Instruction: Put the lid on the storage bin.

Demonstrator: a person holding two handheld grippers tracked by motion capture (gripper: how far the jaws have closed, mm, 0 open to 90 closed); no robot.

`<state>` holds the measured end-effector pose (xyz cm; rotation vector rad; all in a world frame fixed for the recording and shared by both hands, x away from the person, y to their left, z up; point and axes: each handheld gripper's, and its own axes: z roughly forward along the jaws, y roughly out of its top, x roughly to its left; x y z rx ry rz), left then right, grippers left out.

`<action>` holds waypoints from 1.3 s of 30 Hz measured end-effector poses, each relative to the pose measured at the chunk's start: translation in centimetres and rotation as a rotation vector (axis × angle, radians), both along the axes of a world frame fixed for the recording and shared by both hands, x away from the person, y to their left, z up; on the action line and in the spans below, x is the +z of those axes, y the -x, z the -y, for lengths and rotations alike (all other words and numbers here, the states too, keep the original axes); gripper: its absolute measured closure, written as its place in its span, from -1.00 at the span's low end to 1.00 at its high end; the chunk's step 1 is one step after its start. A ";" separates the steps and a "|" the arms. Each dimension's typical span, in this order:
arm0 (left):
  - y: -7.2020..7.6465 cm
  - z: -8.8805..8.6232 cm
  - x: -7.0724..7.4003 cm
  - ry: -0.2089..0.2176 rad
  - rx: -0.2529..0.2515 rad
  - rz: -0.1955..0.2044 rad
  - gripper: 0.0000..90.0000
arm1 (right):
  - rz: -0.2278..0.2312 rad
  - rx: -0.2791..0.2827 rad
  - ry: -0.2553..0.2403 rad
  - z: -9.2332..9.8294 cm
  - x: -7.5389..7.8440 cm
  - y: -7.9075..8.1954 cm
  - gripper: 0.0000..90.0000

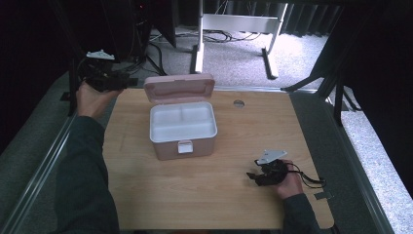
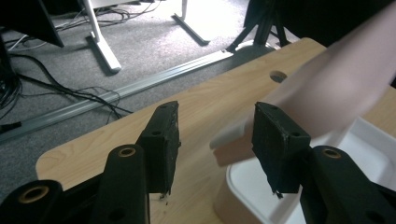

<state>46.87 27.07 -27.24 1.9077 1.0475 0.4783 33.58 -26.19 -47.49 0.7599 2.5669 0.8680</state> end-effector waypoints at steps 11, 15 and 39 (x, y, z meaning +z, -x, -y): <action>-1.1 1.6 -1.0 0.072 -0.008 -0.037 0.22 | 0.004 -0.005 -0.006 0.2 0.1 0.1 -0.13; -1.3 2.8 -1.5 0.064 -0.054 -0.047 0.19 | 0.001 -0.004 -0.001 0.1 0.0 0.1 -0.13; 2.8 3.8 -10.1 0.158 -0.085 -0.141 -0.02 | 0.004 -0.009 0.003 0.1 0.1 0.3 -0.13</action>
